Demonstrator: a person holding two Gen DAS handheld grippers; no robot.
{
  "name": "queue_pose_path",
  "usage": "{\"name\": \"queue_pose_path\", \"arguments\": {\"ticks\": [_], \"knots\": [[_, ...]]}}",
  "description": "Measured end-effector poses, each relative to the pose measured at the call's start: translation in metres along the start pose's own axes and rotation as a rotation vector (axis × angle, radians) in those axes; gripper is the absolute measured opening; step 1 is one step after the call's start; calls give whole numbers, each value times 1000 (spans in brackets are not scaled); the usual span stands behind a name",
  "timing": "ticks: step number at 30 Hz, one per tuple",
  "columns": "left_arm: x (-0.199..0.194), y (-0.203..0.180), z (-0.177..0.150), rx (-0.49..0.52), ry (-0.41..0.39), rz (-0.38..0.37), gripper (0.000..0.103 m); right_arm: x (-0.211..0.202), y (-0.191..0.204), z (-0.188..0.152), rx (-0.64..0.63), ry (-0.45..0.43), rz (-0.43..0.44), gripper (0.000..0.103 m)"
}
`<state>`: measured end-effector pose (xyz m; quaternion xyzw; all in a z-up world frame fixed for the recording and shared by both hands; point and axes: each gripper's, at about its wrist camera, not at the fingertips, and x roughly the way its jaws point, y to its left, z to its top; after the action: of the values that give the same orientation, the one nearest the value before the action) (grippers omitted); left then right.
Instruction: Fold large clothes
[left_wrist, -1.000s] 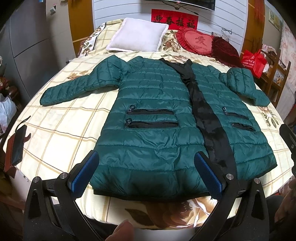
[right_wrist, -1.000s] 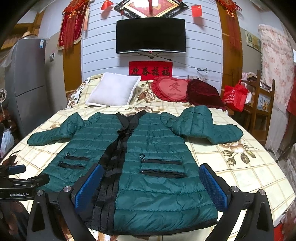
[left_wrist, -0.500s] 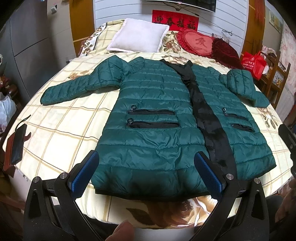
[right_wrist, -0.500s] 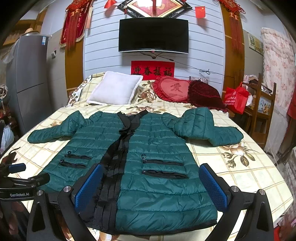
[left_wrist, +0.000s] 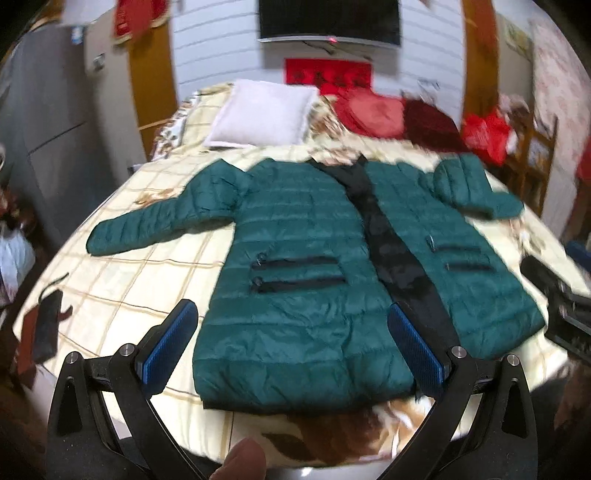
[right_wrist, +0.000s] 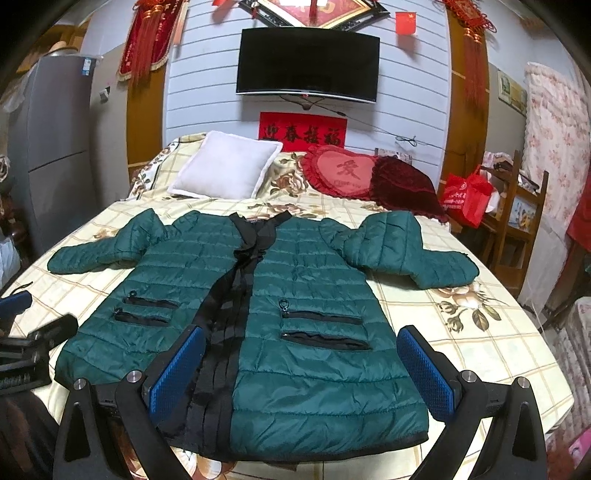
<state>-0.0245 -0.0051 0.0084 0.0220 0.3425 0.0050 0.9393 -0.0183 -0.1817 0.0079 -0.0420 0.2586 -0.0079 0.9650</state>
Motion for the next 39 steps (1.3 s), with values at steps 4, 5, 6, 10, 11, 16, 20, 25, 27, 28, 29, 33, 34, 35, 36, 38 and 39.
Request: {"name": "queue_pose_path", "arguments": {"ticks": [4, 5, 6, 10, 11, 16, 20, 25, 27, 28, 29, 33, 34, 35, 36, 38, 39], "knots": [[-2, -2, -2, 4, 5, -29, 103, 0, -1, 0, 3, 13, 9, 103], [-3, -2, -2, -3, -1, -32, 103, 0, -1, 0, 2, 10, 10, 103], [-3, -1, -3, -12, -2, -30, 103, -1, 0, 0, 0, 9, 13, 103], [-1, 4, -2, -36, 10, -29, 103, -3, -1, 1, 1, 6, 12, 103], [-1, 4, -2, -35, 10, -14, 103, -3, -1, 1, 4, 8, 13, 103], [-6, 2, -3, -28, -12, 11, 103, -4, -1, 2, -3, 11, 15, 103], [-10, 6, -4, -43, -40, 15, 103, -5, 0, 2, -4, 12, 16, 103], [-15, 16, -2, -87, -74, 24, 103, -5, 1, 2, -1, 14, 18, 103], [-17, 19, -1, -95, -81, 18, 103, -5, 2, 1, -1, 19, 22, 103], [-18, 20, 0, -97, -80, 10, 103, -5, 3, 1, -1, 21, 22, 103], [-17, 19, 0, -95, -72, 6, 103, -4, 3, 1, -1, 22, 22, 103], [-11, 18, -1, -97, -29, -14, 103, -2, 5, 1, -1, 26, 25, 103], [-9, 18, -2, -98, -22, -14, 103, -1, 6, 1, -2, 28, 25, 103], [-7, 18, -3, -97, -16, -11, 103, 0, 6, 1, -1, 30, 26, 103], [-5, 18, -3, -97, -12, -6, 103, 1, 6, 0, 0, 32, 27, 103], [-3, 18, -5, -101, -9, -6, 103, 4, 6, -1, 1, 35, 28, 103], [-1, 19, -5, -105, -5, -5, 103, 5, 6, -1, 1, 37, 29, 103]]}}
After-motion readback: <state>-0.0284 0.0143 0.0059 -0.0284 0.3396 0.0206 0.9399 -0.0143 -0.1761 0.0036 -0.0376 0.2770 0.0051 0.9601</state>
